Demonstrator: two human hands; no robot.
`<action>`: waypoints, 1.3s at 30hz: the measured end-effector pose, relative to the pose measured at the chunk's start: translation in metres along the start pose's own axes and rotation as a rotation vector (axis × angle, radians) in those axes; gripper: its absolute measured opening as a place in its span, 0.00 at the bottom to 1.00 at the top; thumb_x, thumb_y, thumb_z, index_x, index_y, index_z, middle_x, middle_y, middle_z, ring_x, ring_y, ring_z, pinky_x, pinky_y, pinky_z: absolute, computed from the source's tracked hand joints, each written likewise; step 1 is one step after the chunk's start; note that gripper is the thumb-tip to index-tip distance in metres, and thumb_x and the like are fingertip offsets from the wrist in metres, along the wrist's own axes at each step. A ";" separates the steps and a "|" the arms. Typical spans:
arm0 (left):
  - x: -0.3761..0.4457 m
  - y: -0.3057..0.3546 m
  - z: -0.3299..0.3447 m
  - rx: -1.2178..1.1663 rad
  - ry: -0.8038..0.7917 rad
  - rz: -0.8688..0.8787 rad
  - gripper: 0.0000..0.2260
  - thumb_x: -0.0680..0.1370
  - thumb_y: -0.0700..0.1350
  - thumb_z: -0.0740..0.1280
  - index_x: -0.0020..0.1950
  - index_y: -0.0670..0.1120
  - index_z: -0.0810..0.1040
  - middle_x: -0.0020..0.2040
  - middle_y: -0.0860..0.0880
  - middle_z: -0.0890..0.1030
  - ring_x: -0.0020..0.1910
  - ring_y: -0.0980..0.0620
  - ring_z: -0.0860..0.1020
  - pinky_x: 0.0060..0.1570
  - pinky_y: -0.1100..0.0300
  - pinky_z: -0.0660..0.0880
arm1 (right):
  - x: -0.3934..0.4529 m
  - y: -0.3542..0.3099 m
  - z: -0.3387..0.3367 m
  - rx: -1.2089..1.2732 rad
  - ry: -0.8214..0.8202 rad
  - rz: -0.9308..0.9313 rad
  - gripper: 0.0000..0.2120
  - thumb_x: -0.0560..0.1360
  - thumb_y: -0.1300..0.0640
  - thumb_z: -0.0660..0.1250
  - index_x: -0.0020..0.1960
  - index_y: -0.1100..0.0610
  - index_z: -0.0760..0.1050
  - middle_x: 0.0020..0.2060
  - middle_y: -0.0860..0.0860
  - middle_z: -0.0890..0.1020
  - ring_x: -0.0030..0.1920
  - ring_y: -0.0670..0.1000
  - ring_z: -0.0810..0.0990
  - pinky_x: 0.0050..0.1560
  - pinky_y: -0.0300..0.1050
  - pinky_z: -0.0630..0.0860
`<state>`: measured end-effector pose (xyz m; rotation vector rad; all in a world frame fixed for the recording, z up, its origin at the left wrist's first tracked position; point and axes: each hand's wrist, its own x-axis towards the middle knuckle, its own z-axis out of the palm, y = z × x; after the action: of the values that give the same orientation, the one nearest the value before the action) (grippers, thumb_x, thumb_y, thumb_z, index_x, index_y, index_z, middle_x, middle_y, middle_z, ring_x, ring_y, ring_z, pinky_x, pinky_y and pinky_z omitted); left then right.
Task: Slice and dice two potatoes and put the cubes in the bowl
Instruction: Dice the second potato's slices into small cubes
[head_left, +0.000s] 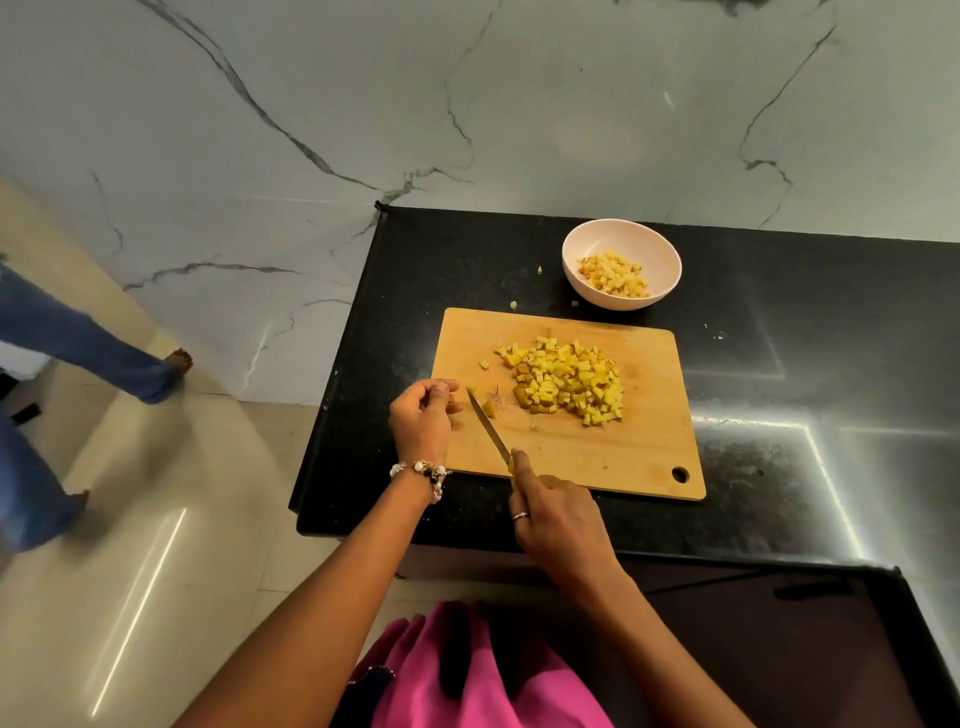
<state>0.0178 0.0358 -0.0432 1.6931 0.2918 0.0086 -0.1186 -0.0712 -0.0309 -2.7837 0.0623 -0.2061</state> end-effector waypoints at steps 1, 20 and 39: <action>-0.001 0.001 0.000 -0.011 0.004 -0.007 0.09 0.79 0.38 0.62 0.43 0.42 0.80 0.41 0.49 0.82 0.29 0.62 0.78 0.32 0.66 0.75 | 0.001 0.000 0.002 -0.008 -0.022 0.005 0.26 0.76 0.53 0.54 0.71 0.62 0.67 0.34 0.58 0.79 0.30 0.61 0.76 0.27 0.46 0.61; -0.023 0.009 0.015 0.648 -0.432 0.912 0.27 0.69 0.35 0.53 0.65 0.51 0.76 0.56 0.48 0.76 0.52 0.46 0.72 0.46 0.56 0.71 | 0.015 0.073 -0.052 -0.454 0.208 -0.111 0.26 0.65 0.58 0.76 0.62 0.52 0.78 0.32 0.55 0.76 0.34 0.58 0.73 0.31 0.47 0.62; 0.005 0.012 0.018 1.180 -0.368 1.087 0.31 0.67 0.34 0.69 0.68 0.54 0.72 0.72 0.42 0.67 0.72 0.40 0.63 0.60 0.39 0.64 | -0.004 0.097 -0.066 -0.161 0.310 0.063 0.16 0.72 0.50 0.66 0.60 0.42 0.78 0.37 0.44 0.75 0.41 0.48 0.67 0.37 0.51 0.63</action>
<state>0.0279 0.0175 -0.0347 2.7470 -1.1390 0.3873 -0.1340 -0.1846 -0.0036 -2.8771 0.2525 -0.6409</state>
